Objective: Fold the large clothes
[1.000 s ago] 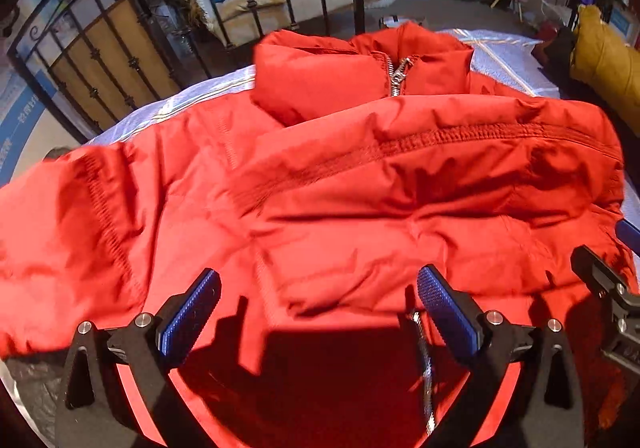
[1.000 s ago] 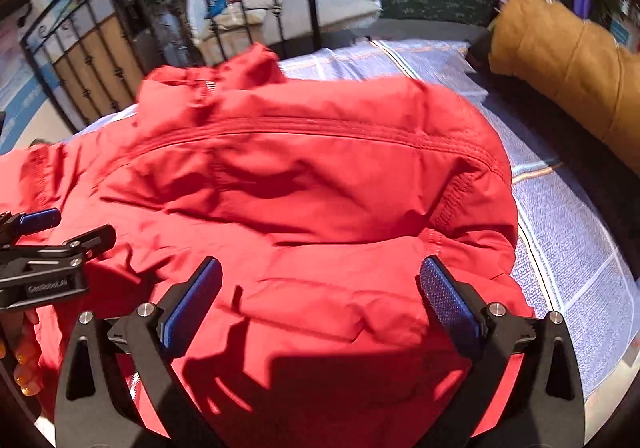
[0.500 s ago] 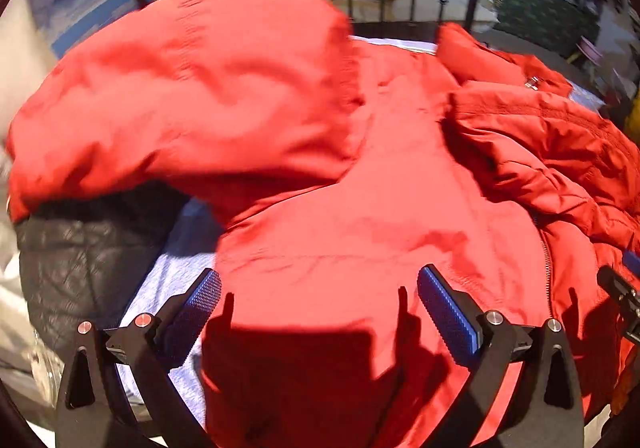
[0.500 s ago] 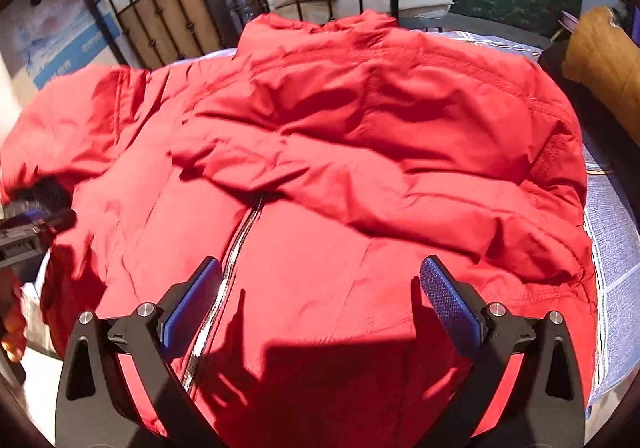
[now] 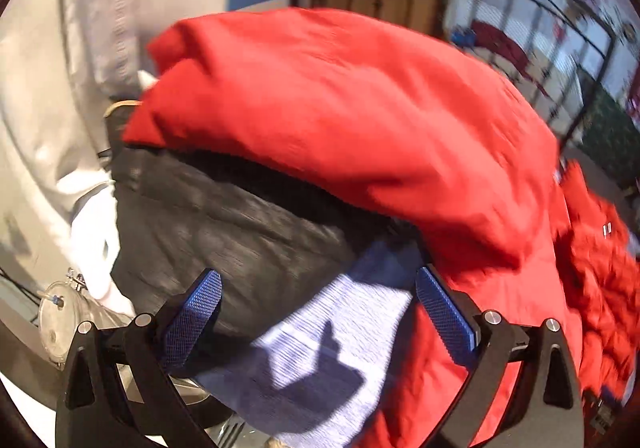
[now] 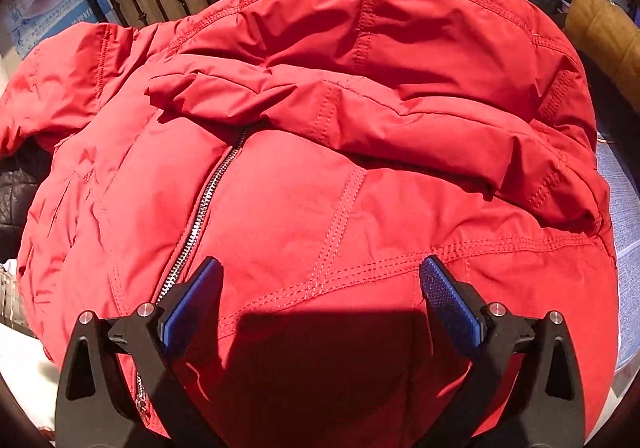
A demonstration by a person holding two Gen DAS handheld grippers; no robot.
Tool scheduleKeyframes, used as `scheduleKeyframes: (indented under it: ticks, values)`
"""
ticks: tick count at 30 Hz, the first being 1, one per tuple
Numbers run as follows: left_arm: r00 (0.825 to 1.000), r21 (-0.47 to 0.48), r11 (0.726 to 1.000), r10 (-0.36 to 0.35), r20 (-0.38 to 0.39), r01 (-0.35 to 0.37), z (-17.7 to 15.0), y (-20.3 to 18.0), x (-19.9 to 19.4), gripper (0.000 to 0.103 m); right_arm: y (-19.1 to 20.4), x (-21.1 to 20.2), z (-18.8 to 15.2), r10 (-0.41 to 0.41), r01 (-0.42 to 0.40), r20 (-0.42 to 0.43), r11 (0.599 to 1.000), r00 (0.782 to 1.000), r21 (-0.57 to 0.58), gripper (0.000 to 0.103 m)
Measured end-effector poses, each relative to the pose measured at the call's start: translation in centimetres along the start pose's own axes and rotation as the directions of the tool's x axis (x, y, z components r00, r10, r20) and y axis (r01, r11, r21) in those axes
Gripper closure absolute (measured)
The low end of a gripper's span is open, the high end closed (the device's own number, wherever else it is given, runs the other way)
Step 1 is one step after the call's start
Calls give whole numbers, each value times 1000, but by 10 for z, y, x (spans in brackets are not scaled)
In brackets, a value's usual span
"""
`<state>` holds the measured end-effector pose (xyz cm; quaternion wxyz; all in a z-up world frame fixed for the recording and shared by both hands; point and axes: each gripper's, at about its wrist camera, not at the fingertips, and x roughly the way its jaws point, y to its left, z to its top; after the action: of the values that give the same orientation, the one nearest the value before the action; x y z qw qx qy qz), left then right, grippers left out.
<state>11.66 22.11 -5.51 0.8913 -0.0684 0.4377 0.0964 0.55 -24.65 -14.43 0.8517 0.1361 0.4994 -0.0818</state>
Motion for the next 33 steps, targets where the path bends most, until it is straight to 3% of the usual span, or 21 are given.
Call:
scheduleKeyframes:
  ticks: [4,9,16,22,26,29,33]
  values:
    - [1000,-144,990,12,16,-10,27,43,7,8,0,1,0,-14,14,3,1000,1000,-5,5]
    - [996,-329,941,-85,-17,75,50,80,32,11,3,3,0,-29,29,1,999,1000,-27,5]
    - [996,-405,912,-84,-28,66,70,83,63,14,5,5,-2,-46,46,6,998,999,-42,5]
    - [1000,-278,960,-12,-14,8,76,55,70,45,4,7,-3,-44,44,11,998,999,-44,5]
    - [1000,-212,977,-9,11,11,81,38,63,85,4,7,-4,-39,40,17,998,999,-43,5]
    - [999,-202,979,-9,36,16,87,29,55,94,2,7,-6,-32,33,23,999,999,-41,5]
    - [998,-196,980,-4,55,15,86,25,46,97,0,5,-6,-24,25,25,999,999,-36,5]
